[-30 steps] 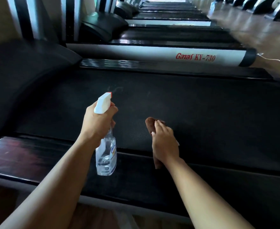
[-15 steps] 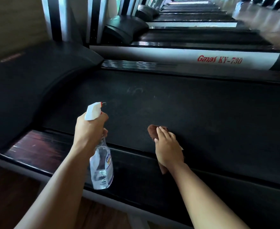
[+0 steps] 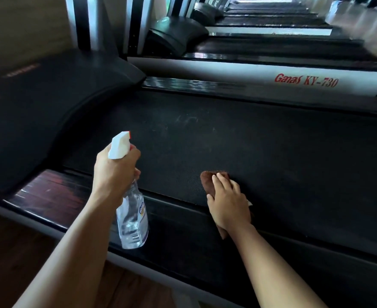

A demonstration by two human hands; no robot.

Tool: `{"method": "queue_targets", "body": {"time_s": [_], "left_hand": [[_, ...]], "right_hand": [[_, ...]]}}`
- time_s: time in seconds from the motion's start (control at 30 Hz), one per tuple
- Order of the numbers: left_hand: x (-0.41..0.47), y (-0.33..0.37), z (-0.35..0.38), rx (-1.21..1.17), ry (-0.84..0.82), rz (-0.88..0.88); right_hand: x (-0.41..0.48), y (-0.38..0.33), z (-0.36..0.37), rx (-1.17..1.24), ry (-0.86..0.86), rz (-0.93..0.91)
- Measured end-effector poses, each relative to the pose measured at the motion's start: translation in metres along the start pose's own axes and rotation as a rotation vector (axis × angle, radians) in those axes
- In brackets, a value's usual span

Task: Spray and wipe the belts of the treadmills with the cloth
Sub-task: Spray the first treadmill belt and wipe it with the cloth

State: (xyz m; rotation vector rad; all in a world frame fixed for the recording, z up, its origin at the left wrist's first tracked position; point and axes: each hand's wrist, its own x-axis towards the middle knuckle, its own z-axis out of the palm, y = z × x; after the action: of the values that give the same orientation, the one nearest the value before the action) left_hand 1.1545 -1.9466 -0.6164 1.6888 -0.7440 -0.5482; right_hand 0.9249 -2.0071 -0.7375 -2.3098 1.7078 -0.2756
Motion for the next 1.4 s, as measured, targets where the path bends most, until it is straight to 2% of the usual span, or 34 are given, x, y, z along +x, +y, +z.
{"method": "queue_targets", "body": {"time_s": [0.17, 0.33, 0.67, 0.97, 1.17, 1.3, 1.4], "left_hand": [[0.004, 0.004, -0.002, 0.045, 0.011, -0.067], [-0.009, -0.009, -0.016, 0.134, -0.042, -0.239], [-0.046, 0.011, 0.009, 0.158, -0.248, -0.013], [-0.068, 0.051, 0.078, 0.040, -0.552, 0.088], [-0.096, 0.063, 0.119, 0.019, -0.667, 0.062], [-0.111, 0.062, 0.132, 0.012, -0.893, -0.012], [-0.122, 0.061, 0.141, 0.044, -0.993, 0.019]], "right_hand": [[-0.001, 0.002, 0.001, 0.011, 0.018, -0.010], [-0.001, 0.004, 0.001, 0.036, 0.034, -0.003], [-0.007, 0.012, -0.009, 0.029, 0.085, 0.003], [-0.046, 0.074, -0.037, -0.004, 0.135, 0.165], [-0.079, 0.123, -0.059, -0.044, 0.136, 0.297], [-0.099, 0.154, -0.073, -0.090, 0.153, 0.370], [-0.111, 0.176, -0.080, -0.115, 0.155, 0.427]]}}
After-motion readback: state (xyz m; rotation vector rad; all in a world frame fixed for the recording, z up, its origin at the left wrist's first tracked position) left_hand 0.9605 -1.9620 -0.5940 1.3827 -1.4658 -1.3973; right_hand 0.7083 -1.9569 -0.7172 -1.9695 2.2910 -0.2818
